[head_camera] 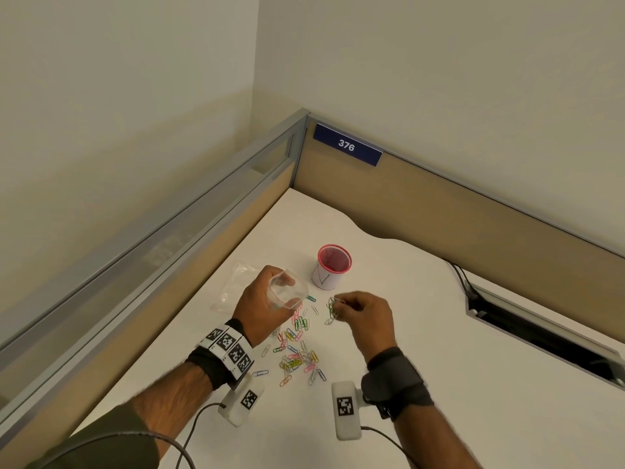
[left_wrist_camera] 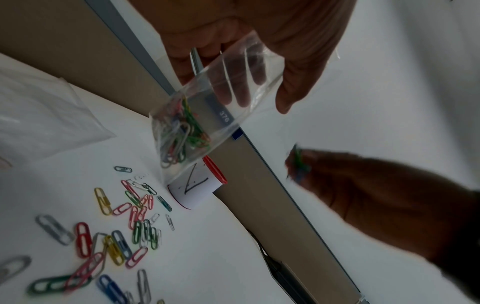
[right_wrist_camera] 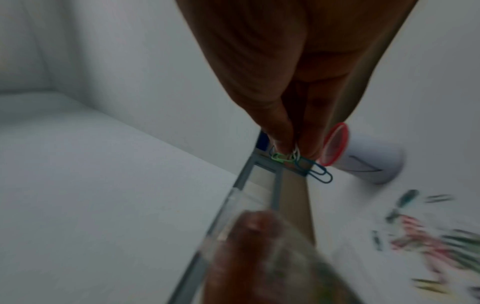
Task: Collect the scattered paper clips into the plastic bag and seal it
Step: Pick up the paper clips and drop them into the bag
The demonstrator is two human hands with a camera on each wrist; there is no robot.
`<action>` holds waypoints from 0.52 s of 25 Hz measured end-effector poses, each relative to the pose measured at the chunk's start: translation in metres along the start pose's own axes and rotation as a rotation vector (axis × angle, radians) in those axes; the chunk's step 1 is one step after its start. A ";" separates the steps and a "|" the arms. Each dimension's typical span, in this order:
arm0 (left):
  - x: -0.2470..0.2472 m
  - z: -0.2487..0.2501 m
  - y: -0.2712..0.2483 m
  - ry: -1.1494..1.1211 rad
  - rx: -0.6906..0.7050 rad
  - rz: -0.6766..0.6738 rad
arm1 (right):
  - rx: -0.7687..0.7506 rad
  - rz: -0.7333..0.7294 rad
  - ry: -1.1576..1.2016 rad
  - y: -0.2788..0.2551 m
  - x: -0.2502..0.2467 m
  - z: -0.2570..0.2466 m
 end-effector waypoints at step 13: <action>0.019 0.009 0.001 0.000 0.046 -0.017 | -0.392 -0.140 -0.493 -0.017 0.034 -0.084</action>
Point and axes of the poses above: each hand's wrist, its own y-axis towards the middle knuckle, its own x-axis out of the palm, z = x × y, the point moved 3 cm from there along y, towards the middle knuckle, and after that the axes turned 6 degrees about -y, right-handed, at the moved point
